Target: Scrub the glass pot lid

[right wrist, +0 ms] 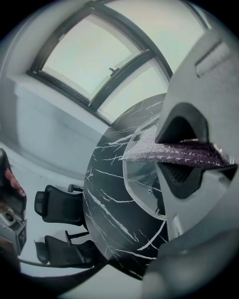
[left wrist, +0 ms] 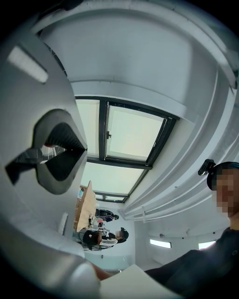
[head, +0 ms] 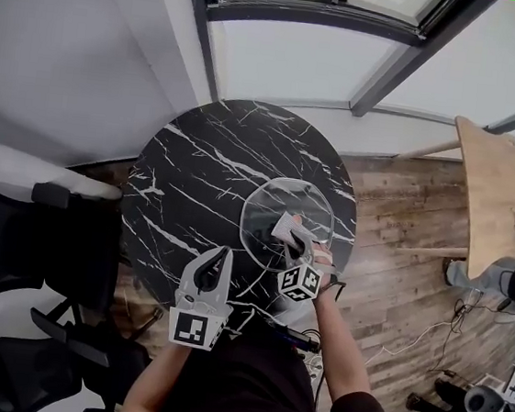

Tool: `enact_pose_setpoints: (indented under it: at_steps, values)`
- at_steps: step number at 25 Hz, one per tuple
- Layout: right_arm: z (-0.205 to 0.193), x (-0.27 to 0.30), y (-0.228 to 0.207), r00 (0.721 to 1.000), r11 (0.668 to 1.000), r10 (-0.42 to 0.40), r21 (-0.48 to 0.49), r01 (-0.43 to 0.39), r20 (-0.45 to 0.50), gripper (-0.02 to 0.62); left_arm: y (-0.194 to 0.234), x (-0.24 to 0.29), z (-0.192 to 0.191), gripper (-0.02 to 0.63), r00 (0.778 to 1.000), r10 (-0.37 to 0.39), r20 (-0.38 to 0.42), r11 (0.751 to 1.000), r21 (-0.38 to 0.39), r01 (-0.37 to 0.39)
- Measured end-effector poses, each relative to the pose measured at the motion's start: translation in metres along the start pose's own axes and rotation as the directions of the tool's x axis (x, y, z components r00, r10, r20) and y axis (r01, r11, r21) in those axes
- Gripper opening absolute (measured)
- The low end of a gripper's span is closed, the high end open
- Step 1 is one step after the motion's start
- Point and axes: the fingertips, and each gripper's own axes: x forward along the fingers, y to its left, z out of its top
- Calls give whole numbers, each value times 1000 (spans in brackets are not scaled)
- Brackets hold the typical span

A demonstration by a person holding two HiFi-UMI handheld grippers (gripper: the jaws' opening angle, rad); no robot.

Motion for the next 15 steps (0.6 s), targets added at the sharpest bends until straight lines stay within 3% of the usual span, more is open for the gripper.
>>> enact_pose_setpoints:
  at_steps: [9, 15]
  values:
    - [7, -11, 16, 996, 987, 83, 134, -86, 27, 74, 5, -16, 0, 3, 1000, -13, 5, 1000, -2, 13]
    - [13, -27, 28, 980, 926, 170, 324, -194, 100, 72, -2, -24, 3, 3, 1000, -28, 8, 1000, 9, 28]
